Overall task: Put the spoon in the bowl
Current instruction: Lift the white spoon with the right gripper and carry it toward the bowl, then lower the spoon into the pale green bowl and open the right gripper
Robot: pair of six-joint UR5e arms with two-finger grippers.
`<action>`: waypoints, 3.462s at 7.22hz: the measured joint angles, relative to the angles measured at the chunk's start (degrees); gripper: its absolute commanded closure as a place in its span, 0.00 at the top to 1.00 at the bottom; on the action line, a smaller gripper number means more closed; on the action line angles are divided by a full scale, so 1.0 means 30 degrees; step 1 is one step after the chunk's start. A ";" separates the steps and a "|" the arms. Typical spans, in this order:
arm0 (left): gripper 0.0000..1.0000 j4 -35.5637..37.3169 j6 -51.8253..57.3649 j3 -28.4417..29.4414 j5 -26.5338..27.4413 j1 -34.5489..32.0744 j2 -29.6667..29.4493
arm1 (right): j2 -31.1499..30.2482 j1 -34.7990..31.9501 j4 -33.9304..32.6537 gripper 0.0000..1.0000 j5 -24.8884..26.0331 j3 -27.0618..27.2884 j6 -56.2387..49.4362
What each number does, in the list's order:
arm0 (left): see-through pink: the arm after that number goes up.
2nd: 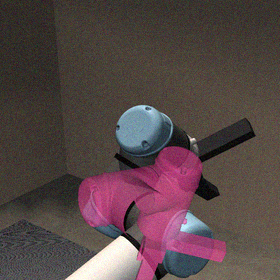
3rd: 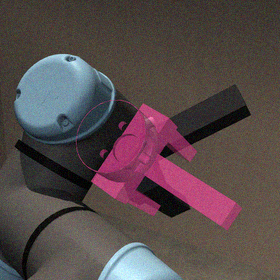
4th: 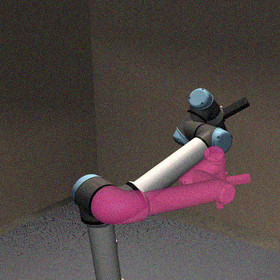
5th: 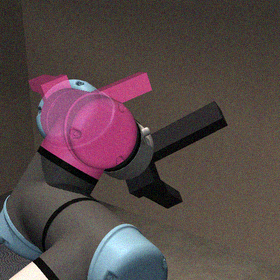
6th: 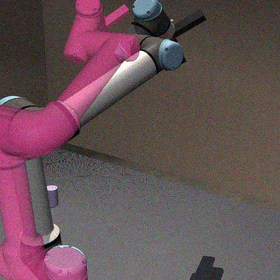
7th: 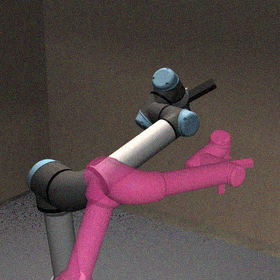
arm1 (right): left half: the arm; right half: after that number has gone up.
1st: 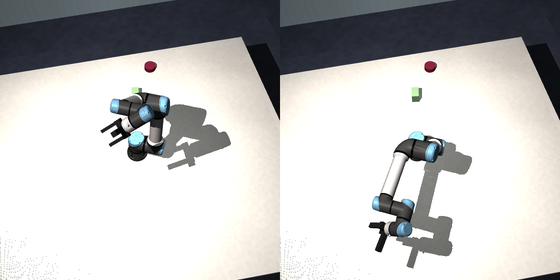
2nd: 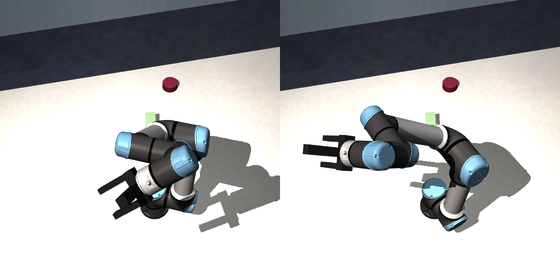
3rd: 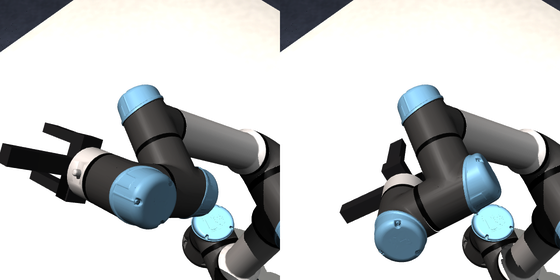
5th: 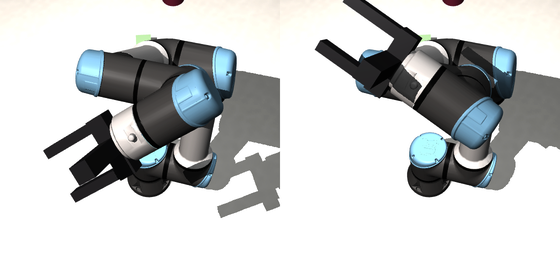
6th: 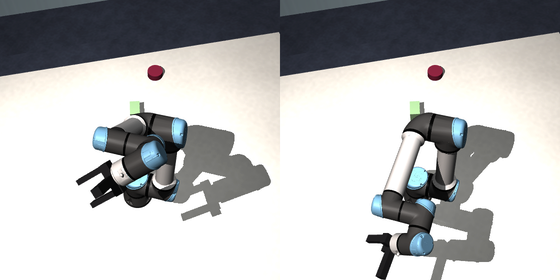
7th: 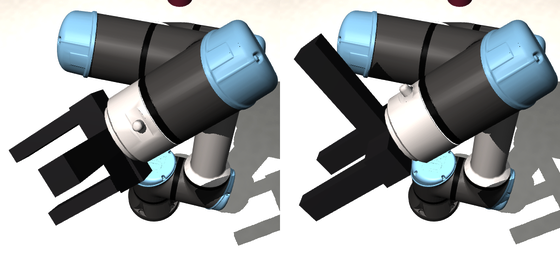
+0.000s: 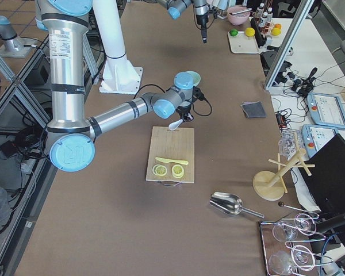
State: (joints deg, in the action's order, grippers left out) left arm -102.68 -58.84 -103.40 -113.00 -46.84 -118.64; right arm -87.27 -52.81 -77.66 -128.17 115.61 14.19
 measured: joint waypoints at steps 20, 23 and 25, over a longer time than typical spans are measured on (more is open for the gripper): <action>0.98 -0.0039 0.6751 0.2279 -0.4521 -0.5687 0.1614 | 1.2961 0.8515 0.3305 0.99 1.3600 -0.9241 1.8525; 0.98 0.0031 0.6751 0.2299 -0.4521 -0.5699 0.1580 | 1.2863 0.8109 0.4462 1.00 1.3656 -0.9219 1.8799; 0.98 0.0082 0.6757 0.2299 -0.4528 -0.5953 0.1595 | 1.2491 0.7195 0.4376 1.00 1.3233 -0.9093 1.8948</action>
State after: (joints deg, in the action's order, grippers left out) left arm -102.44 -38.57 -96.50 -126.58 -64.70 -113.85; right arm -49.80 -31.22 -64.53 -88.47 88.33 71.04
